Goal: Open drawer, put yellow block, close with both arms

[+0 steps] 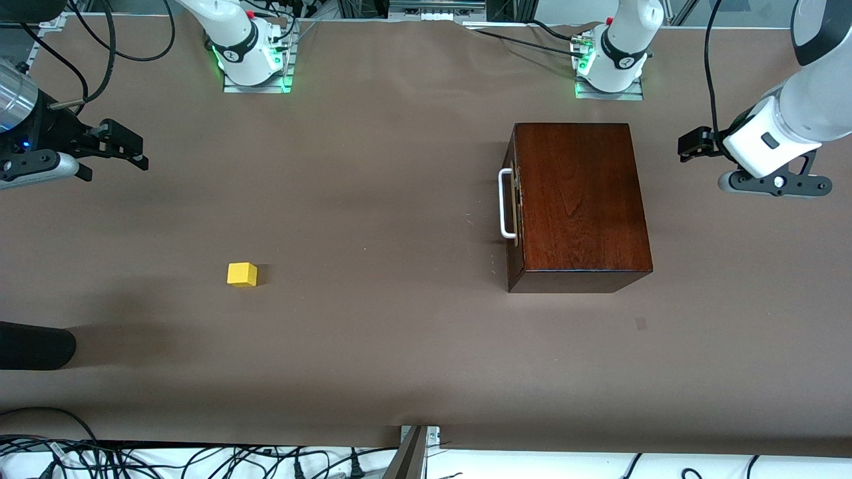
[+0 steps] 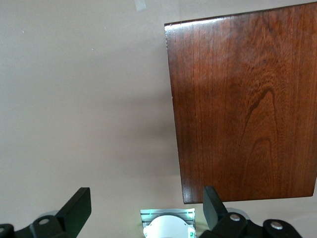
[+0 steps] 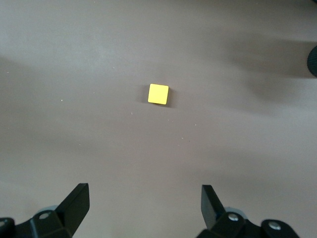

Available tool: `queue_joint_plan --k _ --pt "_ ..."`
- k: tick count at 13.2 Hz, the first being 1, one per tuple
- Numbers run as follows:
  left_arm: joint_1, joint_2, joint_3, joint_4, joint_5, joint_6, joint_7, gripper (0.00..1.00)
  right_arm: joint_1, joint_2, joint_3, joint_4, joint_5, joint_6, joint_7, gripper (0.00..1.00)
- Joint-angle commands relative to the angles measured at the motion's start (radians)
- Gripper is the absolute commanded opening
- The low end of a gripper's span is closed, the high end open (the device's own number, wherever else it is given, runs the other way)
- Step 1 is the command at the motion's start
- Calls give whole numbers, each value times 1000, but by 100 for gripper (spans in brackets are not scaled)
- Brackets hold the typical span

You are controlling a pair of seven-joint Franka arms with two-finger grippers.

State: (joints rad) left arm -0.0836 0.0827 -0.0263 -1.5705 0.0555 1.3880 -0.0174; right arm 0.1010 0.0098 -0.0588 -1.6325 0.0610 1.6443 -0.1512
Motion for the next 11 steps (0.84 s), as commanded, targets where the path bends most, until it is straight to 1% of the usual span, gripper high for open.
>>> queue_joint_plan --k 1,2,3,5,6,7,9,11 --pt "-4 15 -3 33 -17 -32 5 100 -12 16 2 26 -9 -3 -13 100" --pt "-13 15 -15 29 -17 -32 4 100 -14 15 0 25 -9 -3 -13 100" --pt "-21 15 -45 29 -19 -30 -12 100 -15 16 0 25 -9 -3 -13 100" --pt "-31 52 -159 40 -19 -17 -86 100 -15 18 0 25 -9 -3 -13 100" --pt "-33 58 -200 41 -19 9 -160 100 -15 18 -1 25 -9 -3 -13 100" --pt "-38 69 -228 47 -17 47 -239 100 -15 18 -3 25 -9 -3 -13 100" --pt "-83 132 -280 46 -16 110 -378 100 -15 18 -3 25 -9 -3 -13 100" --pt "-186 195 -291 44 0 208 -534 100 -15 19 -3 26 -21 0 -13 100"
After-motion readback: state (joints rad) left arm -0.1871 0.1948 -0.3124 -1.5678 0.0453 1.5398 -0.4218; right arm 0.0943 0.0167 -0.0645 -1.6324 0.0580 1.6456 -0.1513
